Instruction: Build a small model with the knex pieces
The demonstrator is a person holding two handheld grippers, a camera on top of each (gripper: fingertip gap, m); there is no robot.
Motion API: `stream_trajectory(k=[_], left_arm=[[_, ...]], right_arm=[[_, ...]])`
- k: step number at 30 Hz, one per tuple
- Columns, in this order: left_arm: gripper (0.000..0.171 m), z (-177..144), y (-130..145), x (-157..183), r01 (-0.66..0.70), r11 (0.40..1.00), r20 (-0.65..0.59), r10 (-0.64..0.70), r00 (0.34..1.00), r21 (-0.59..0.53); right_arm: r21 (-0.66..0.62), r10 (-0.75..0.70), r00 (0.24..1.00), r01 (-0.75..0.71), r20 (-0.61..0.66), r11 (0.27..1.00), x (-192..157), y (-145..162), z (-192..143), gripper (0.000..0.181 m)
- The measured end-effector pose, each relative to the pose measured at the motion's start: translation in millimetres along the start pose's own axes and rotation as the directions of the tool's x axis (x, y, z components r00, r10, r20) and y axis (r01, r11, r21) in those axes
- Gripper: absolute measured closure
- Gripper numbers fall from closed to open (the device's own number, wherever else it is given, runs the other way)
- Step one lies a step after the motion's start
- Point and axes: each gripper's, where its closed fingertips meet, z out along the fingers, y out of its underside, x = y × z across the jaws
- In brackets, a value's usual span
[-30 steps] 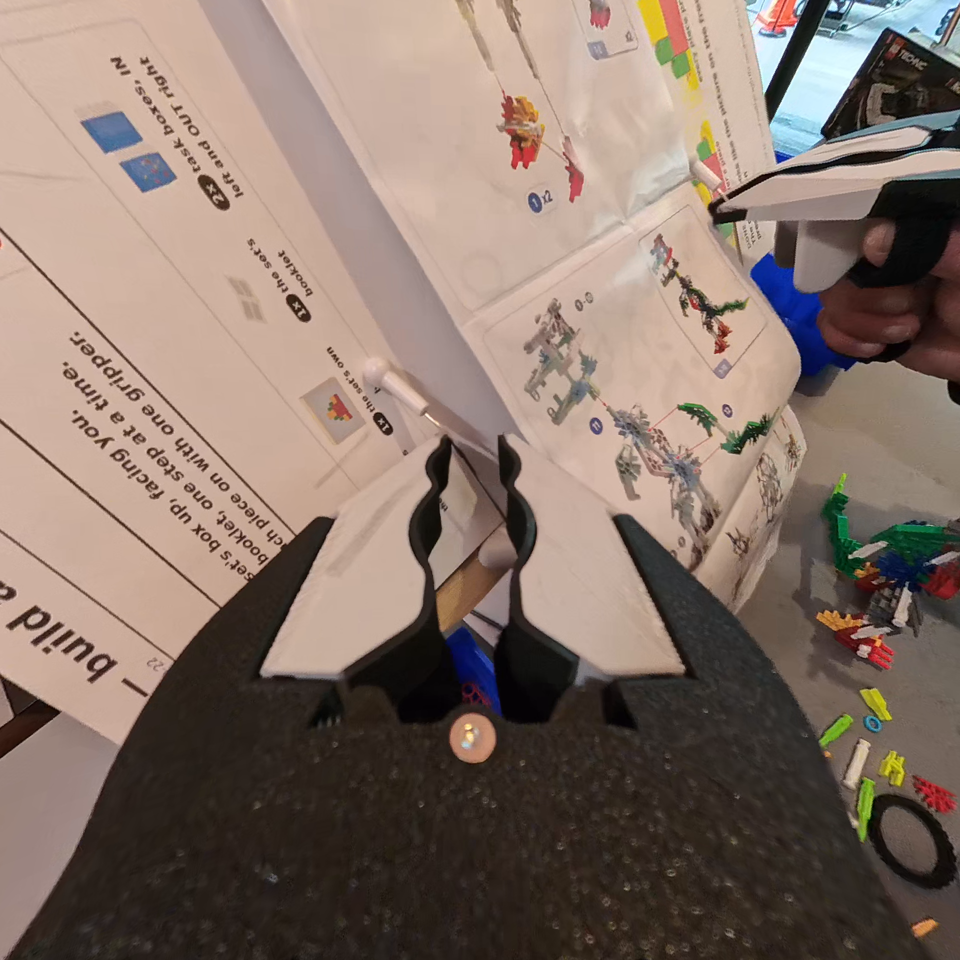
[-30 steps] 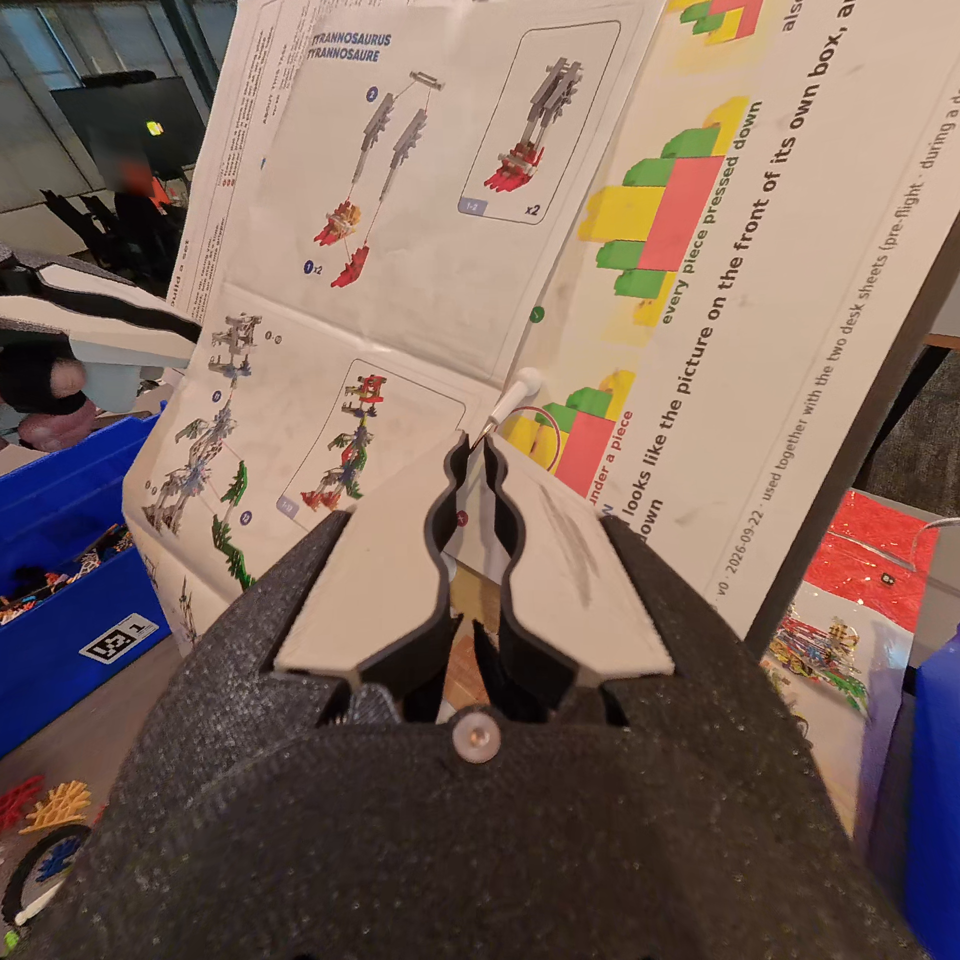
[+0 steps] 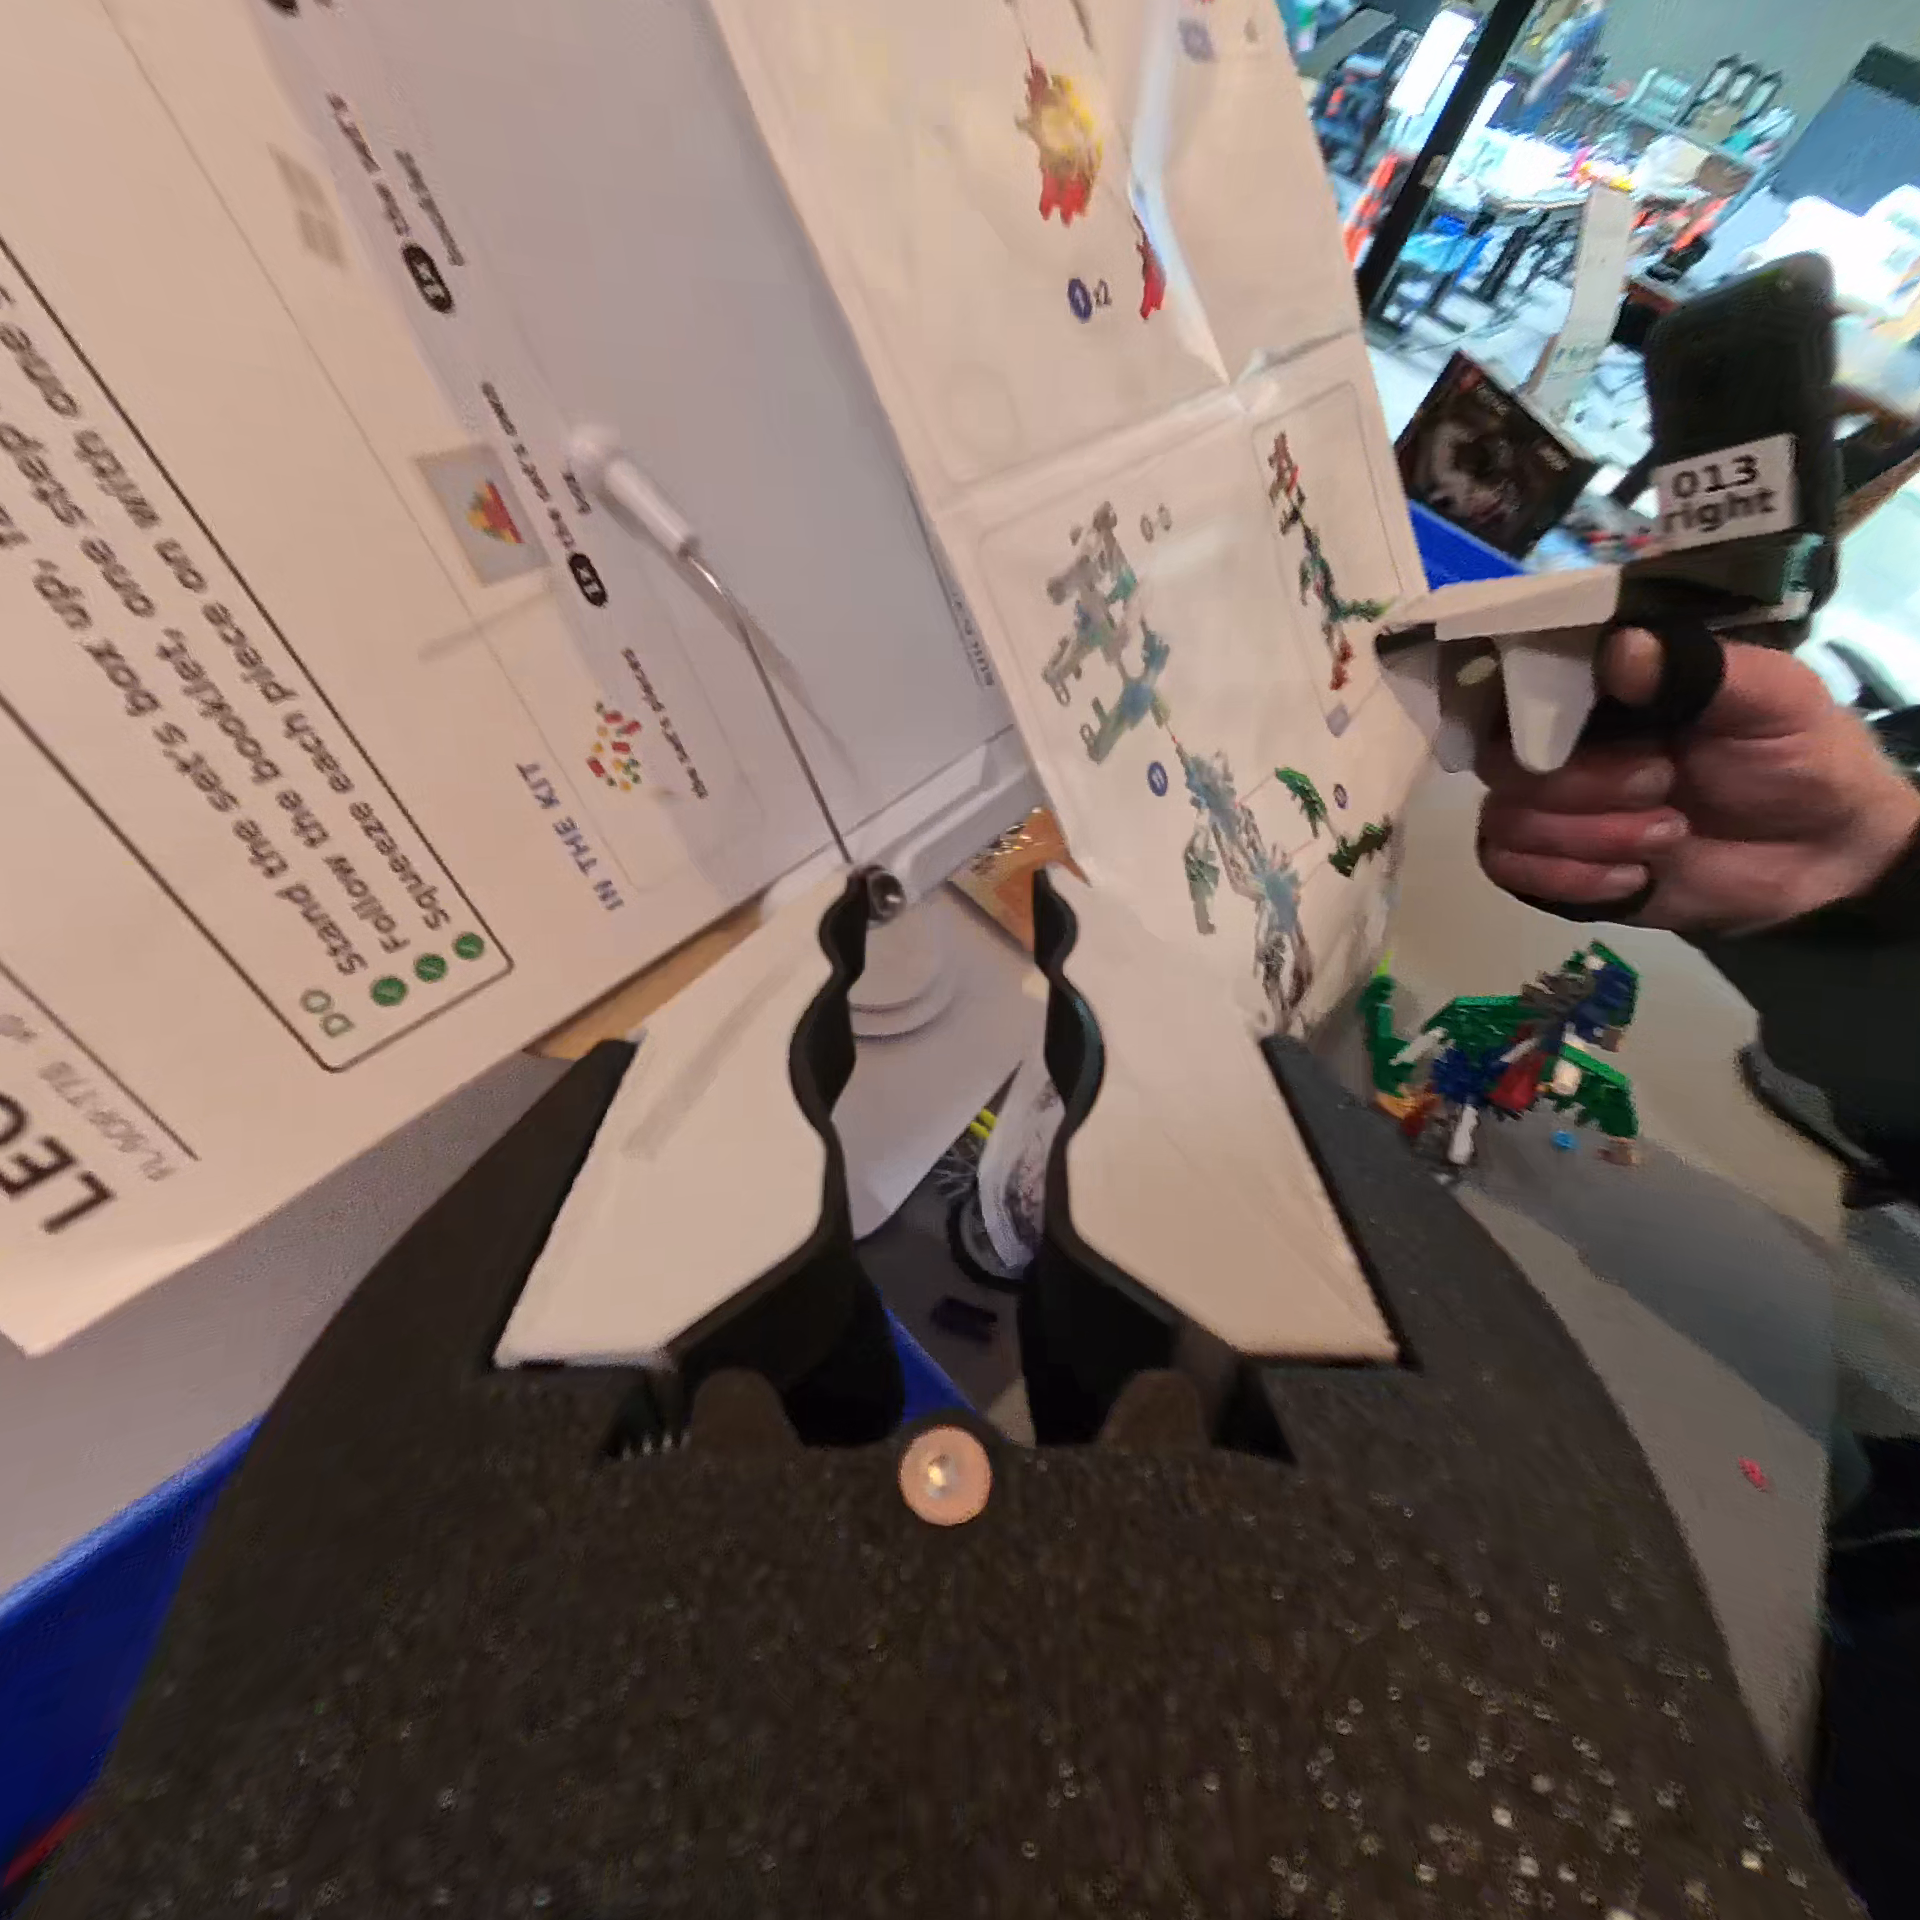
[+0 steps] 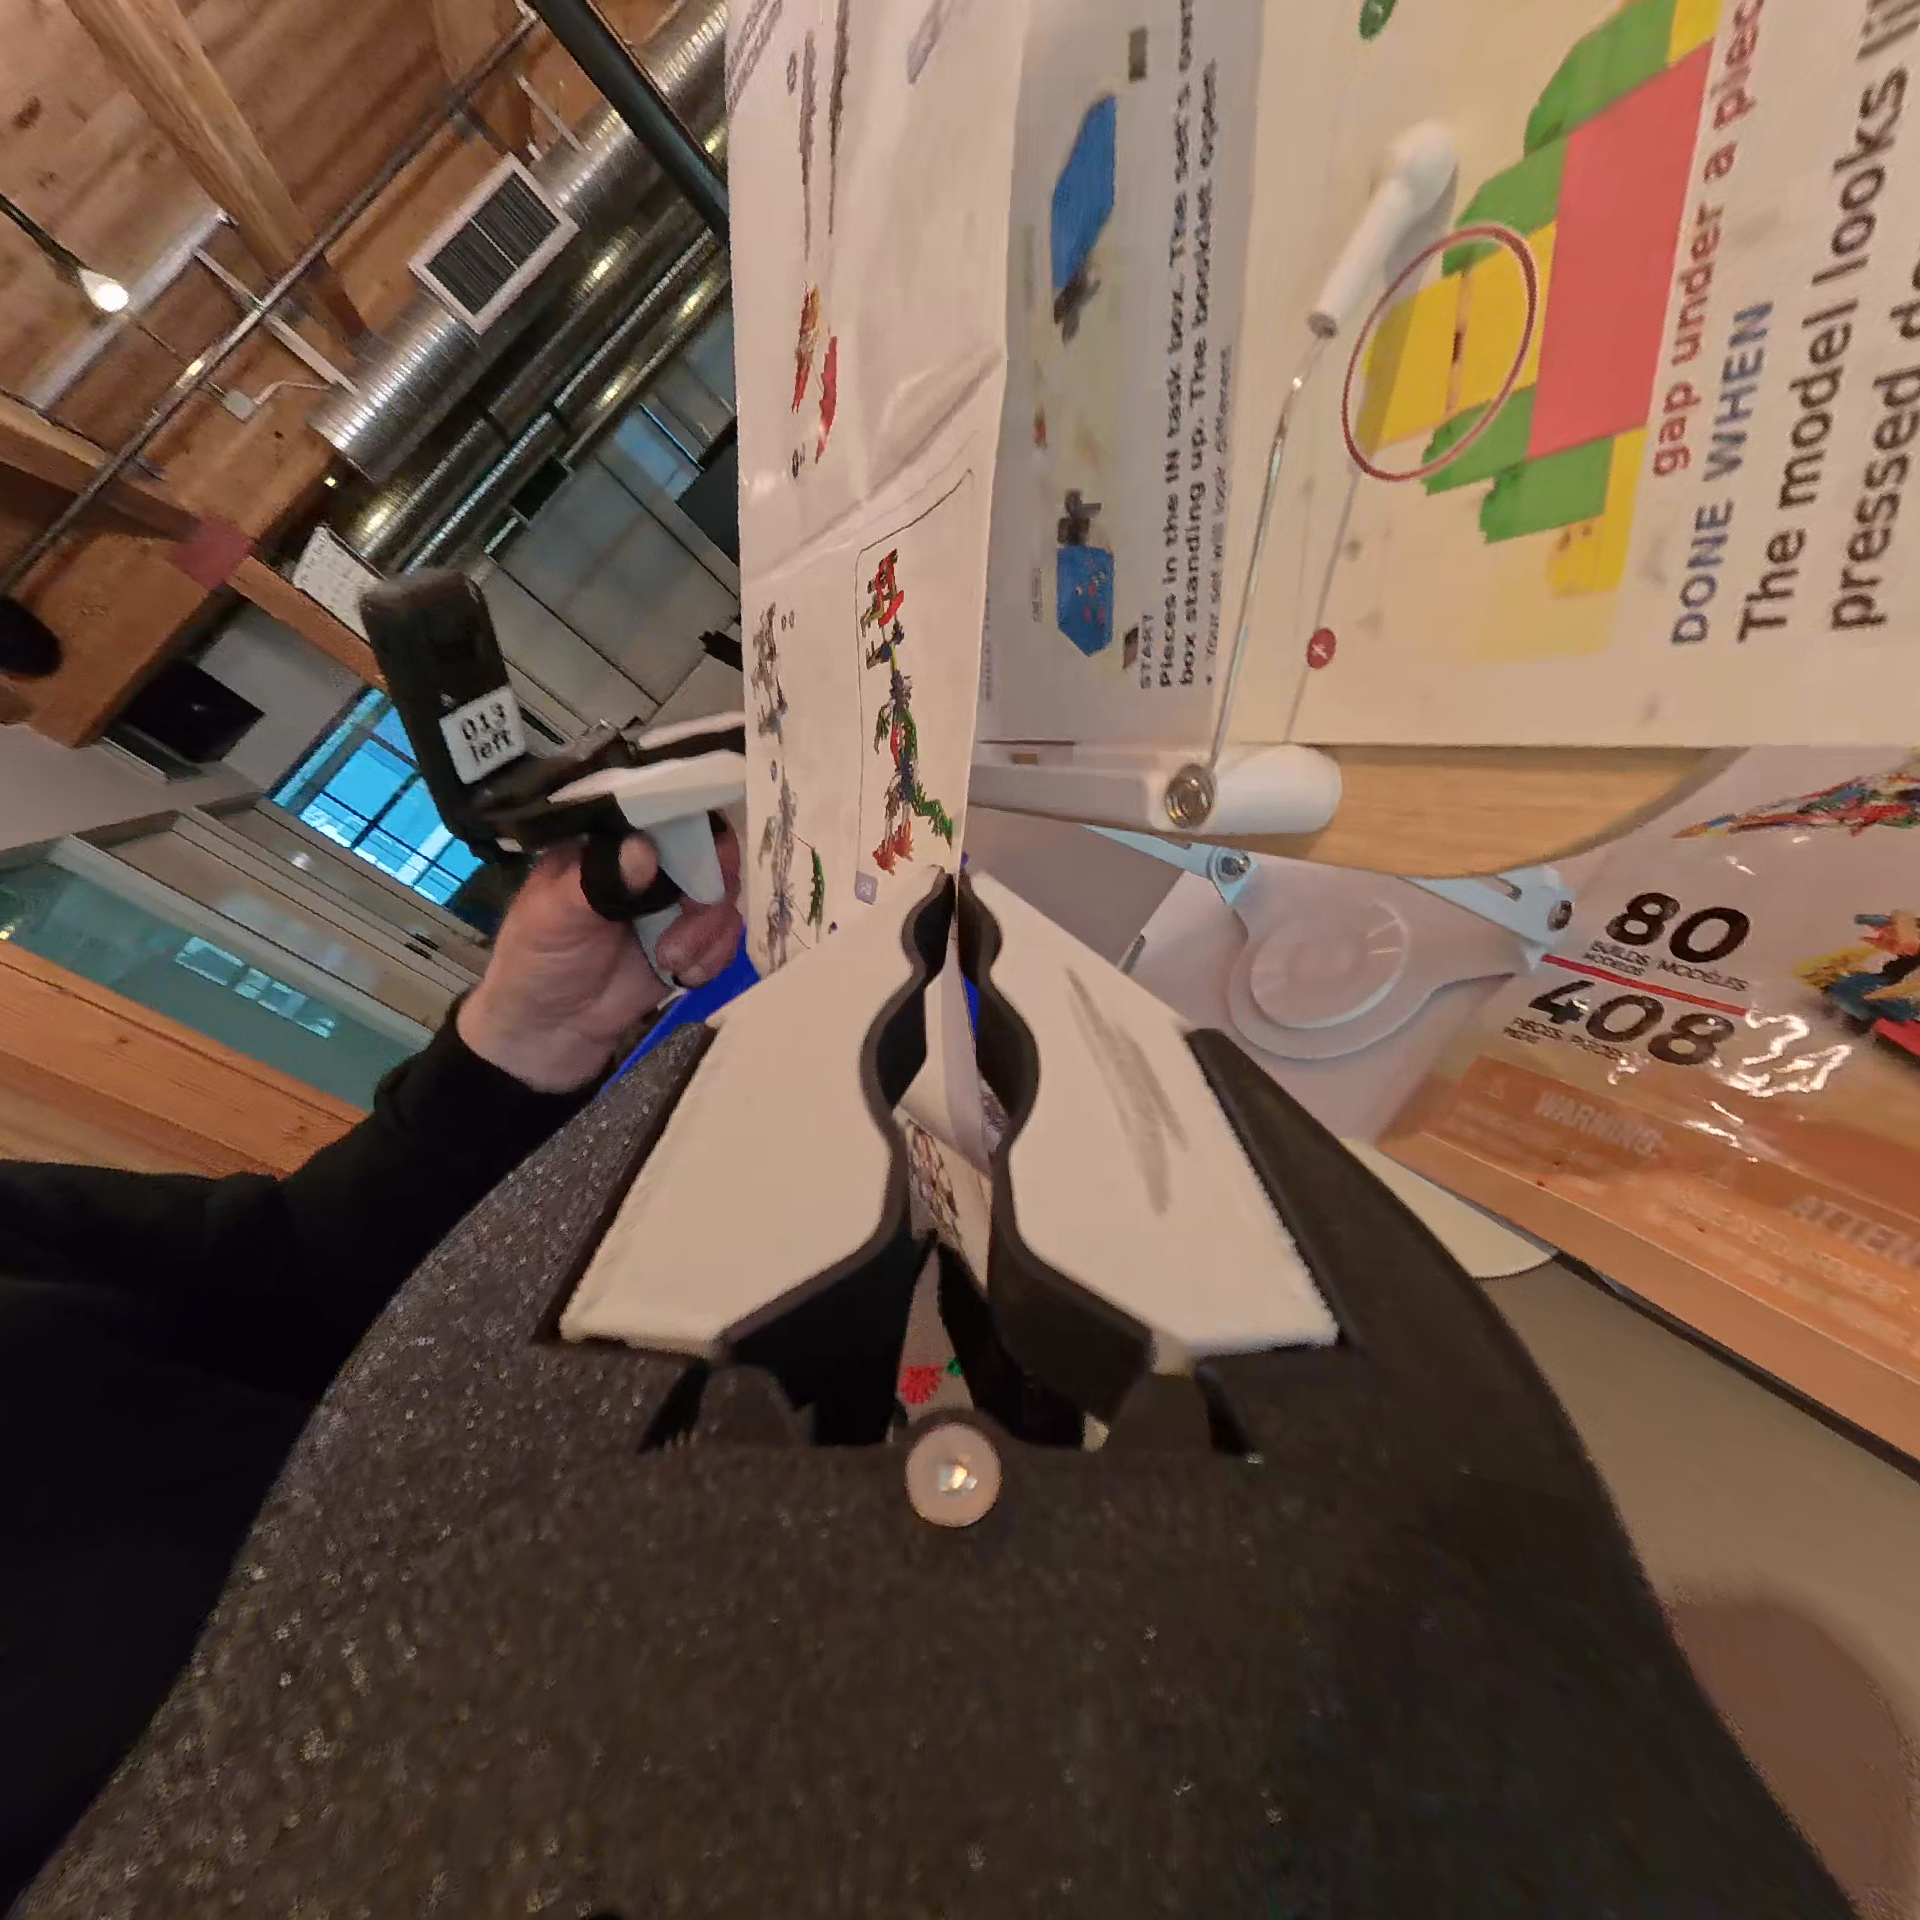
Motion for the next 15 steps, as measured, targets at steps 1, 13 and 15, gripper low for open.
stream_trajectory(k=[1, 13, 15], left_arm=[[0.143, -2, 3, 5, 0.028, 1.0, -0.044, -0.027, 0.999, 0.006], [0.118, -47, 0, 80, 0.336, 0.941, -0.657, -0.225, 0.72, 0.045], [0.12, -53, -4, 79, 0.326, 0.943, -0.646, -0.208, 0.735, 0.067]], right_arm=[[0.011, 0.003, 1.0, -0.003, 0.011, 1.0, -4, -4, 0, 0.181], [0.103, -0.017, 0.99, 0.003, 0.143, 0.995, -62, -41, 16, 0.181], [0.112, -0.068, 0.99, 0.054, 0.12, 0.992, -73, -43, 23, 0.181]])
